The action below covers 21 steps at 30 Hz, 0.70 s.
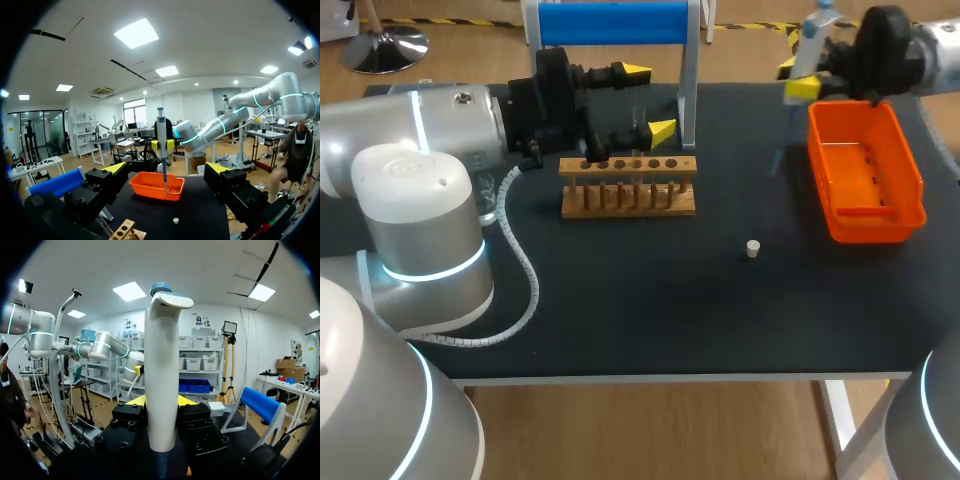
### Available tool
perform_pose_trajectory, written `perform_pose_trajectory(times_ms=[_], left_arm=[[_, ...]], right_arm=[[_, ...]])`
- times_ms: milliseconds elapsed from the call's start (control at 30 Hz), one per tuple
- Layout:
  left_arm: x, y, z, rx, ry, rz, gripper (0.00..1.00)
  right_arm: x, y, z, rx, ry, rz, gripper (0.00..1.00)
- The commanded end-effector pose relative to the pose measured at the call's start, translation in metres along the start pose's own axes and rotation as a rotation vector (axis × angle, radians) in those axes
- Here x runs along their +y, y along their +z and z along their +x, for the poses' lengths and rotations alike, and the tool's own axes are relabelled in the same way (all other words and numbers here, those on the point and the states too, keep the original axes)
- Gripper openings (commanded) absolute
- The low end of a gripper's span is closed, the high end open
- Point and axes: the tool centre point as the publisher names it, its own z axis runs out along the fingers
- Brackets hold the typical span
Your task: Invert the test tube, pick up the pipette, mount the tip to pipette, aspirate from beaker and dispense into the tube, eject the tip, return the pipette, and cap with the stopper.
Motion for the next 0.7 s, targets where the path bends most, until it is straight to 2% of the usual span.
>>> perform_pose_trajectory(times_ms=[33, 300, 700], left_arm=[[0.001, -0.001, 0.000, 0.001, 0.001, 0.003, 1.00], [0.001, -0.001, 0.000, 0.001, 0.001, 0.003, 1.00], [0.001, -0.001, 0.000, 0.001, 0.001, 0.003, 1.00]], right_arm=[[0.003, -0.042, 0.003, -0.002, 0.004, 0.012, 0.00], [0.002, -0.100, 0.000, -0.055, -0.003, 0.021, 0.00], [-0.010, -0.148, 0.000, -0.080, -0.021, 0.048, 0.00]])
